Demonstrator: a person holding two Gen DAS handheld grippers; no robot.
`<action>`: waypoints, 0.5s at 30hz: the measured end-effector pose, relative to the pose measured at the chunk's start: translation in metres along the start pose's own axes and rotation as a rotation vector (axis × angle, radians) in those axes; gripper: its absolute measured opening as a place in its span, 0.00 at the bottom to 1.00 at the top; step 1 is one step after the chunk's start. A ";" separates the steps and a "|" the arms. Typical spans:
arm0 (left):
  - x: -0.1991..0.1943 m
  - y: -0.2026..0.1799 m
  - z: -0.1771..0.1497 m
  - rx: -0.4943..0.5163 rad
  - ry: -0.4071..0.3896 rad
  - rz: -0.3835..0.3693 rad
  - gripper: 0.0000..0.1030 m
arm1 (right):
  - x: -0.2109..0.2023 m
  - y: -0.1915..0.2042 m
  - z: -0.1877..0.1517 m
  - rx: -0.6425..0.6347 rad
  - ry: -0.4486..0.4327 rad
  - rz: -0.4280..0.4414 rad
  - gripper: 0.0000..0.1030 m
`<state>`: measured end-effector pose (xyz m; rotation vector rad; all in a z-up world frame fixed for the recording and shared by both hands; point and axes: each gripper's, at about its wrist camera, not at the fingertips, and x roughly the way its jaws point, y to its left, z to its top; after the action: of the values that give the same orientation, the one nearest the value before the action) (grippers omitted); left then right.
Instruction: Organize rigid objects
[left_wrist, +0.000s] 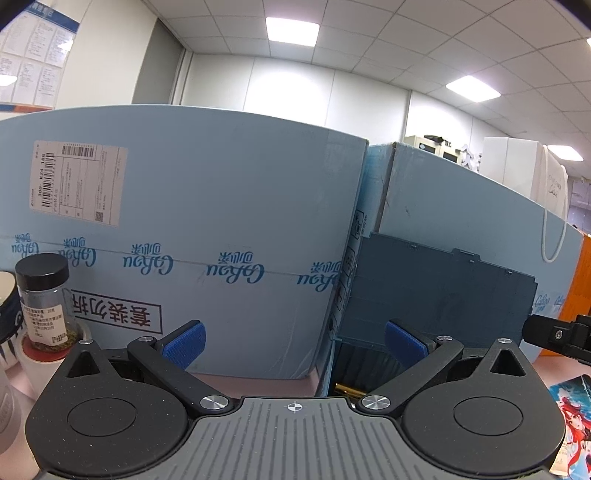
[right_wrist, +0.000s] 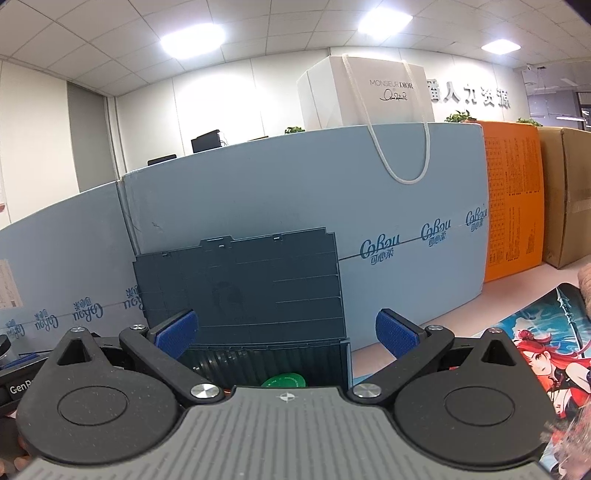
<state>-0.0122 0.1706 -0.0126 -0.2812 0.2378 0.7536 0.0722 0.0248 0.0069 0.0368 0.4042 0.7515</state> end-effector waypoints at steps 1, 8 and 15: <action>0.001 0.000 0.000 0.002 0.004 0.000 1.00 | 0.000 0.000 0.000 0.000 0.004 0.001 1.00; 0.002 -0.005 -0.002 0.043 0.016 -0.018 1.00 | 0.002 0.001 -0.001 -0.010 0.021 -0.013 1.00; 0.003 -0.007 -0.003 0.053 0.027 -0.020 1.00 | 0.001 0.000 -0.001 -0.014 0.018 -0.023 1.00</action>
<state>-0.0058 0.1668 -0.0154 -0.2435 0.2794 0.7234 0.0723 0.0258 0.0058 0.0122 0.4155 0.7326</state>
